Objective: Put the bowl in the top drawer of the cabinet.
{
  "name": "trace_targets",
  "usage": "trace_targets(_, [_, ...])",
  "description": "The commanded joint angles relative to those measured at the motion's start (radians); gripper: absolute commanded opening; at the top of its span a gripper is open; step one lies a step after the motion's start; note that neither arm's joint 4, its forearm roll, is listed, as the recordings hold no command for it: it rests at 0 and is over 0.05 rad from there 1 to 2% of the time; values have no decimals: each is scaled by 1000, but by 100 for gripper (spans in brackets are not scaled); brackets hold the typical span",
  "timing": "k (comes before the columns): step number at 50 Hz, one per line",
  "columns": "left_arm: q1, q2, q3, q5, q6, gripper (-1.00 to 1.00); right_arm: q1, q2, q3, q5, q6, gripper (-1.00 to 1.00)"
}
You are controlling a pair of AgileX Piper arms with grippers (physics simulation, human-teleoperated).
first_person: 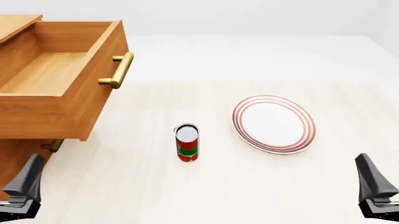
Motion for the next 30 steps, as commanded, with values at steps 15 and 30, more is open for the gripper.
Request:
trace_targets(15, [-87,-1,-58,47,-35,100,-1,10,-6,-3,2,100])
trace_targets(30, [-222,-1,-190,137,40,100,-2,8,-7,0,2,100])
